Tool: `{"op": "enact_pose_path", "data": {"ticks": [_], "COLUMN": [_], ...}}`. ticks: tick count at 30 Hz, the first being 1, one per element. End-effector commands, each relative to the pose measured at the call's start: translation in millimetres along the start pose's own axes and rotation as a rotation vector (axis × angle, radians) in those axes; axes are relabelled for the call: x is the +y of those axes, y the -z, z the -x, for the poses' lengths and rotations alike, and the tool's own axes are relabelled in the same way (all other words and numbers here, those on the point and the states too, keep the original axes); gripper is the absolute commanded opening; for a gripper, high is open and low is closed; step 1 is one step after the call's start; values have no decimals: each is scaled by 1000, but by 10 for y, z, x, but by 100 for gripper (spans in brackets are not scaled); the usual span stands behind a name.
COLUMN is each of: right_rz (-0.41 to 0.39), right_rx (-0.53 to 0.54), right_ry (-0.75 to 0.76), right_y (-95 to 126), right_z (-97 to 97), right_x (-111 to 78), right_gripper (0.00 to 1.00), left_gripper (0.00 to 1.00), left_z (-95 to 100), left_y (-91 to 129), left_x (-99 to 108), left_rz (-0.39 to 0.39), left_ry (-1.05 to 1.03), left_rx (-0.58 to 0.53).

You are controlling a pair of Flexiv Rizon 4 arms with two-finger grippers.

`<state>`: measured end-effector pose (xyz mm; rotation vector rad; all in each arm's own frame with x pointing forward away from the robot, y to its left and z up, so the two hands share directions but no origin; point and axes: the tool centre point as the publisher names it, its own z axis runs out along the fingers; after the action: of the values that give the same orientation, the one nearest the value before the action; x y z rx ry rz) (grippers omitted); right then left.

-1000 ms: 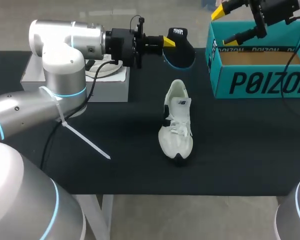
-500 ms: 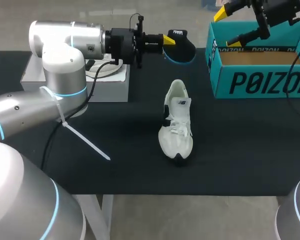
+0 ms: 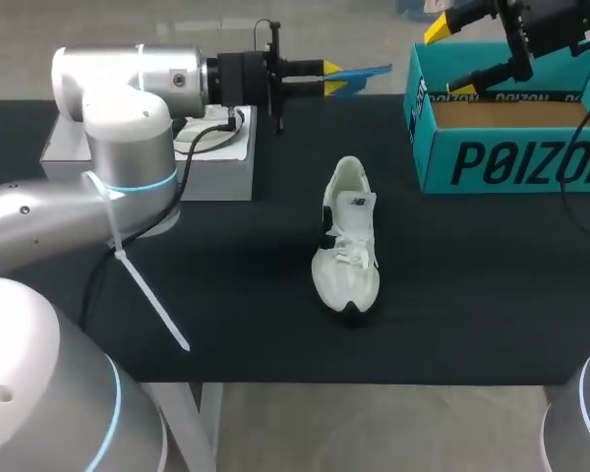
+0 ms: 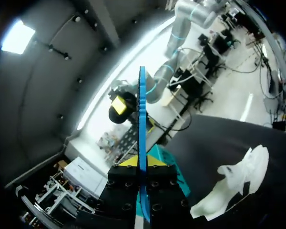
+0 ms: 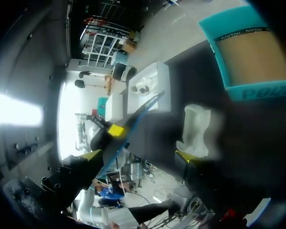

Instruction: Take the shoe out of the shoebox, open the shoe tongue, remove and reinsert the insole, then place the shoe into the shoebox

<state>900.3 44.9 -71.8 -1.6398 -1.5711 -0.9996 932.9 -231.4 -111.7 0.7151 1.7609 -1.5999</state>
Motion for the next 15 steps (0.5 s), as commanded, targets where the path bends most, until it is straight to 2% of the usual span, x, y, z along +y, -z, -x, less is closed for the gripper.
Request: {"op": "enact_pose_path", "data": {"ticks": [1, 10, 11, 15], "right_rz": [1, 8, 9, 14], "right_rx": [-1, -1, 0, 7], "right_ry": [-3, -16, -18, -28], "right_y": [8, 40, 45, 51], "right_z": [8, 48, 53, 64], "right_x": [14, 13, 12, 9], "right_gripper": [100, 100, 100, 100], "left_gripper": [0, 0, 0, 0], "left_z": [66, 21, 16, -22], "left_y": [46, 35, 31, -16], "left_x": [-26, 55, 54, -4], "left_rz": [35, -92, -82, -131], "left_ry": [498, 937, 969, 1153], "left_rx": [100, 64, 73, 34]}}
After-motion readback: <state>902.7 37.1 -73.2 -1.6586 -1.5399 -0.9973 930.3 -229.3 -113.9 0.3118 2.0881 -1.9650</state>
